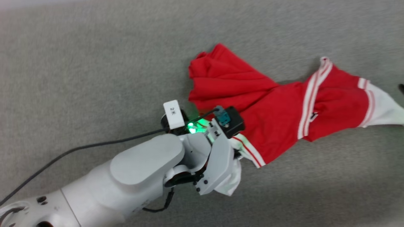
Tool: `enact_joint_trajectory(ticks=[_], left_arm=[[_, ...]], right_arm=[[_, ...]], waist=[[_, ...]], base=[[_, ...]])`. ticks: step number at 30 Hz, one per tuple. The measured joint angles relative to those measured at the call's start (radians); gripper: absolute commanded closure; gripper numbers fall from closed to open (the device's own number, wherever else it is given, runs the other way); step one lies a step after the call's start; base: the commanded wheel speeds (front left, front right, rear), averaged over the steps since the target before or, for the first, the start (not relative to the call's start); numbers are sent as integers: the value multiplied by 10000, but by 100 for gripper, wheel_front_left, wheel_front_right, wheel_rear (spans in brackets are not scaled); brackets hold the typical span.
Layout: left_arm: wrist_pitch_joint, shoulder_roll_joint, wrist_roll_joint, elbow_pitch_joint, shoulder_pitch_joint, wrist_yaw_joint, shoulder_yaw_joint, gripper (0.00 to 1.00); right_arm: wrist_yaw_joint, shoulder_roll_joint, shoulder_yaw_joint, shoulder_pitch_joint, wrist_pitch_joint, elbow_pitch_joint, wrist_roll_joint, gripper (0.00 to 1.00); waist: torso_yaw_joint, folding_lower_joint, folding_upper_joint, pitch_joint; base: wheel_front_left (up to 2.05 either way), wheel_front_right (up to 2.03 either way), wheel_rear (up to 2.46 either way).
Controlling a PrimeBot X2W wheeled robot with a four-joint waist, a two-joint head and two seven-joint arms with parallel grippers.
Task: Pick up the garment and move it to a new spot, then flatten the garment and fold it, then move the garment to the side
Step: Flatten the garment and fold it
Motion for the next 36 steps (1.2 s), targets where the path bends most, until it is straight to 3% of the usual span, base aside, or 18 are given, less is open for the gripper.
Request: enact_joint_trajectory(ticks=[6, 15, 16, 17, 18, 19, 27, 36], left_arm=[[15, -236, 75, -215, -387, -65, 19, 100], [58, -585, -136, -165, -885, -109, 19, 100], [67, -596, -173, -151, -926, -109, 13, 100], [79, -594, -203, -136, -956, -109, 15, 100], [100, -596, -209, -119, -990, -109, 10, 100], [82, -598, -238, -86, -1014, -109, 10, 100], [-1087, -541, -844, 303, -1040, -56, 13, 100], [-2476, 602, -2311, -104, -826, 63, 1087, 100]], right_arm=[[0, -71, 1147, -982, 857, 1020, 786, 0], [2, -295, 2476, -1775, 1760, 1576, 1942, 0], [0, -299, 2554, -1836, 1764, 1616, 2073, 13], [0, -303, 2660, -1887, 1755, 1599, 2148, 58], [-2, -314, 2788, -1965, 1747, 1595, 2196, 96], [-4, -328, 2888, -2031, 1699, 1569, 2259, 100], [-2, -407, 3139, -2184, -8, 1290, 2932, 100], [0, -1693, 3085, -2337, -1870, 581, 3292, 100]], waist=[[443, 0, 0, 667], [796, 0, 0, 1240], [788, 0, 0, 1260], [768, 0, 0, 1270], [746, 0, 0, 1272], [725, 0, 0, 1271], [784, 0, 0, 960], [1236, 0, 0, 226]], base=[[0, 0, 0], [0, 0, 0], [0, 0, 0], [0, 0, 0], [0, 0, 0], [0, 0, 0], [0, 0, 0], [0, 0, 0]])
